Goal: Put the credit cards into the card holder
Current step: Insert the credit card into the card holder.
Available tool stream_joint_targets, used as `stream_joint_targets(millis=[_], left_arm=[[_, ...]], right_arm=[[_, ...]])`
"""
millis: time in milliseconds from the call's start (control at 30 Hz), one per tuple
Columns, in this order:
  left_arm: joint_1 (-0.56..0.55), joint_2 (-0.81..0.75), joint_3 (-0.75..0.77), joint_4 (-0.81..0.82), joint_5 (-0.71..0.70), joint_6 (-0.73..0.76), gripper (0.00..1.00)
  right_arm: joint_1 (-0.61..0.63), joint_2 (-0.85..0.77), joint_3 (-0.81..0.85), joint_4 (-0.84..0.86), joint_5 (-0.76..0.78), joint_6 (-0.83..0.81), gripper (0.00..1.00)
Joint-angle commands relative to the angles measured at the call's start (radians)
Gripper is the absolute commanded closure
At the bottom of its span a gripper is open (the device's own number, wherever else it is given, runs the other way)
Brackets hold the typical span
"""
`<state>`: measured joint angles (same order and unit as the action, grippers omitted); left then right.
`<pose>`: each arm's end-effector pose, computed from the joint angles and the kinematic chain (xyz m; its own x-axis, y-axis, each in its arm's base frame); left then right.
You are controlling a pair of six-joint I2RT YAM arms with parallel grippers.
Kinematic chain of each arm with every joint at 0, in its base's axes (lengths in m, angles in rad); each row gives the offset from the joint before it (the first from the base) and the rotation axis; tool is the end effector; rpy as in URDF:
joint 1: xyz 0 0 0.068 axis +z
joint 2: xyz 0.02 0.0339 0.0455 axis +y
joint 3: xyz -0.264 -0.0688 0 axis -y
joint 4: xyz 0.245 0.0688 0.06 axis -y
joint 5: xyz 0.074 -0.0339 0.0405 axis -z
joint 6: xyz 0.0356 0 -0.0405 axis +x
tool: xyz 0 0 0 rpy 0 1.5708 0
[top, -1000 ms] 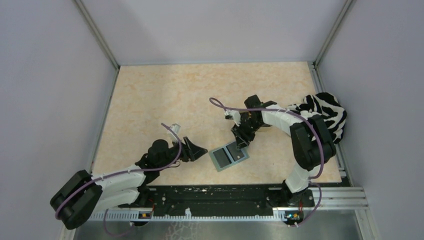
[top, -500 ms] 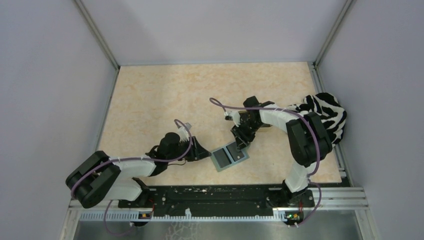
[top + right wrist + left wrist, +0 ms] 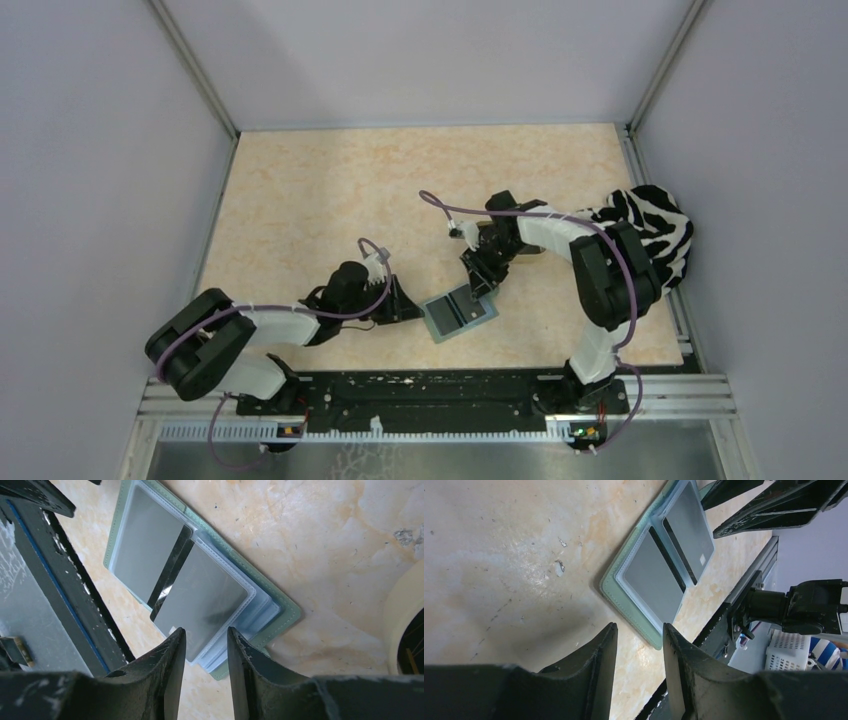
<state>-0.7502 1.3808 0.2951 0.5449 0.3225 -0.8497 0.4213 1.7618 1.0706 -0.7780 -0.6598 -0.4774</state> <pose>0.1605 -0.1650 0.1285 -0.8836 -0.1503 -0.4434 0.2753 0.5994 -0.7516 0.2717 0.1457 0.1611 -0.6318 -0.6810 -0.3703 -0.7545 0.4309 0.4950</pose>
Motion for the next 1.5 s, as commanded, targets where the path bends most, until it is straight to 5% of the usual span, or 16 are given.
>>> stream_joint_targets(millis=[0, 833, 1467], left_arm=[[0.001, 0.028, 0.031, 0.018, 0.034, -0.005, 0.56], [0.002, -0.005, 0.08, -0.036, 0.016, 0.02, 0.66], [-0.01, 0.123, 0.13, 0.083, 0.114, -0.015, 0.71]], right_arm=[[0.002, 0.014, 0.052, -0.014, -0.076, 0.023, 0.65], [-0.009, 0.054, 0.065, 0.004, -0.279, 0.101, 0.69], [-0.002, 0.094, 0.078, -0.039, -0.428, 0.068, 0.68]])
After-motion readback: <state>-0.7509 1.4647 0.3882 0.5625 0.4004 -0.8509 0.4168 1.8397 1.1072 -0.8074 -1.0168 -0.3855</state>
